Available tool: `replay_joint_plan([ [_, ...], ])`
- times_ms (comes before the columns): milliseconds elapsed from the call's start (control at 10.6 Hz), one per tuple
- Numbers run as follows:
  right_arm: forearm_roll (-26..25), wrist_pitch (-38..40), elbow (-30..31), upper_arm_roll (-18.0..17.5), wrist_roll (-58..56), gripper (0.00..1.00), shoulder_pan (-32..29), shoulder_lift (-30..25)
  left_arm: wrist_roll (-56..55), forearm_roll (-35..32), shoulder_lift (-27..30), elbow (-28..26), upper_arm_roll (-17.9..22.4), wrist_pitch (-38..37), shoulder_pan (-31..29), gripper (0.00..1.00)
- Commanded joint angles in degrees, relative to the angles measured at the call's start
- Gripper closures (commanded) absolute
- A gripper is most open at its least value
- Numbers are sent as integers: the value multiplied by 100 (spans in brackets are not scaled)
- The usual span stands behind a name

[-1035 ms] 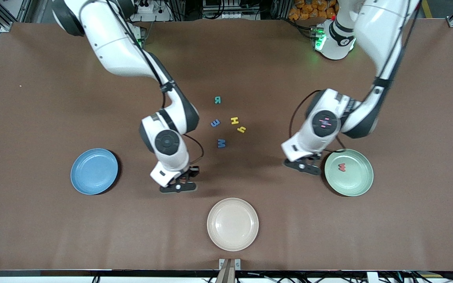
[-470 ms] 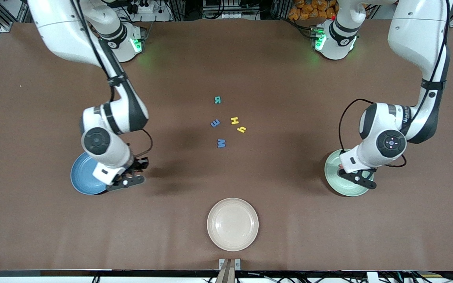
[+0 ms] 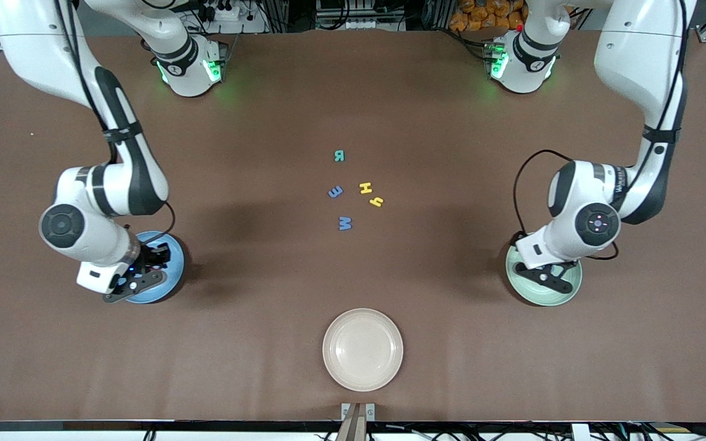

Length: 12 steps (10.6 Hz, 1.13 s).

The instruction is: Sort uppercase to blue plate, lowercase to green plate

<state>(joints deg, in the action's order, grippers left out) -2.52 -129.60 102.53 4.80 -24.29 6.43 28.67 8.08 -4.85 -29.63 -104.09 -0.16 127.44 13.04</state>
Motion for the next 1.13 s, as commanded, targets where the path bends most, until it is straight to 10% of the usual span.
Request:
replay_joint_plan([
  [0, -55, -135, 215, -102, -592, 65, -290, -134, -1651, 168, 159, -50, -264, -192, 504, 0],
  [94, -46, -170, 215, -102, -621, 1, -301, -99, -2766, 220, 159, -41, -483, -184, 628, 0],
  [470, 24, -162, 329, -129, -114, 0, -56, -99, -6083, 335, 80, 38, -1407, -158, 875, 0],
  [1035, 24, -100, 425, -129, 1907, 0, 1086, -142, -10025, 186, -429, 425, -1434, -26, 1762, 0],
])
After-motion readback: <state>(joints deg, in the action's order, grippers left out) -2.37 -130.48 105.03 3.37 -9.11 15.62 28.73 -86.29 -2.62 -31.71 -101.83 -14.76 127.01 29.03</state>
